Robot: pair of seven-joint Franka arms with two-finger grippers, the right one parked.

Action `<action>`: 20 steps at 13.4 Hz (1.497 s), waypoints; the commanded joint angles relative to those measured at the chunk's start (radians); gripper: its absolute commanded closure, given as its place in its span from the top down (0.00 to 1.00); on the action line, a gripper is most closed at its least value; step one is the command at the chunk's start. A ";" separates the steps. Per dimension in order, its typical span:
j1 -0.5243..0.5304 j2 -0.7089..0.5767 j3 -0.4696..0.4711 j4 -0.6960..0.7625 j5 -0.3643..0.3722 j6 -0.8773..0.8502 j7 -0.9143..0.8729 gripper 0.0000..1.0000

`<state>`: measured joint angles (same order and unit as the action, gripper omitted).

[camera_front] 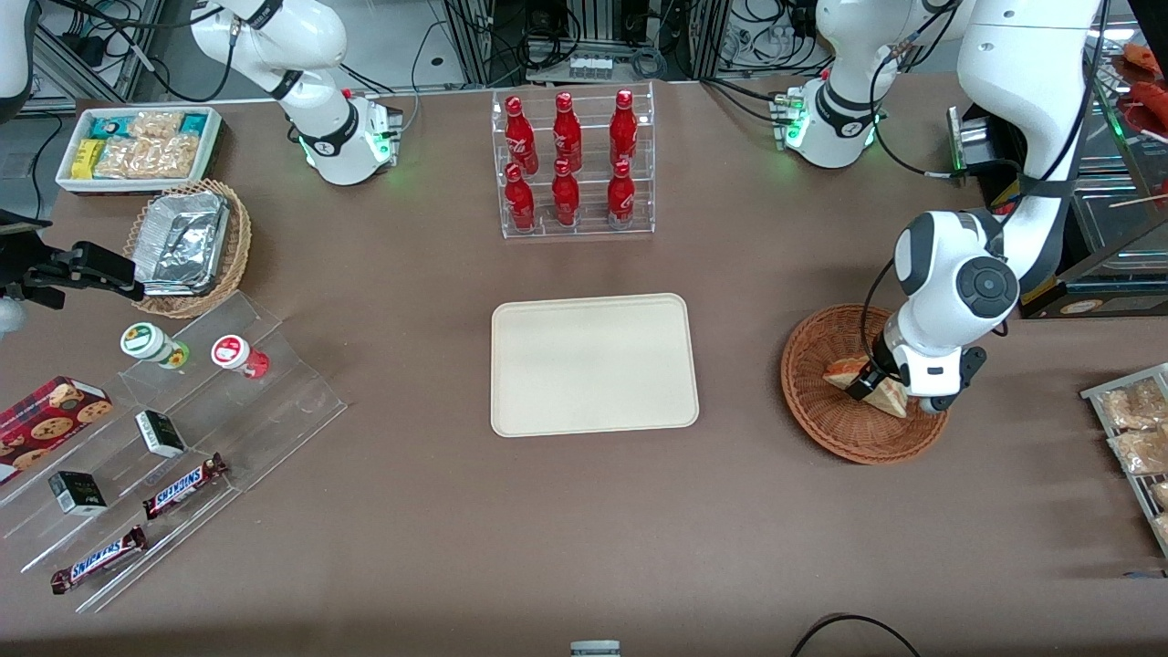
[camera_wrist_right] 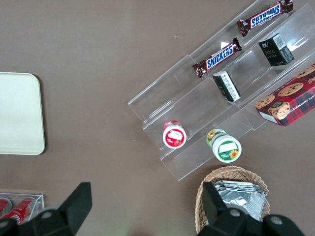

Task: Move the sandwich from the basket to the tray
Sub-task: 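Lower the open left gripper onto the wrapped sandwich and close it, then lift the sandwich out of the basket with the left gripper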

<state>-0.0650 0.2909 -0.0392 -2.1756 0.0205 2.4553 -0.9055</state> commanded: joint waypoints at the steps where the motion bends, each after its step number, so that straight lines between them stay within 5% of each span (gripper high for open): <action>1: -0.010 0.007 0.007 -0.003 0.018 0.010 -0.013 0.00; 5: -0.010 -0.015 0.008 0.011 0.027 -0.051 -0.004 0.00; 8: -0.012 -0.070 0.002 0.115 0.084 -0.289 0.002 0.00; 12: -0.077 -0.079 -0.010 0.331 0.069 -0.563 0.031 0.00; 20: -0.341 0.008 -0.030 0.512 0.024 -0.584 0.020 0.00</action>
<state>-0.3344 0.2247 -0.0821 -1.7651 0.0568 1.8914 -0.8816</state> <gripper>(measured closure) 0.828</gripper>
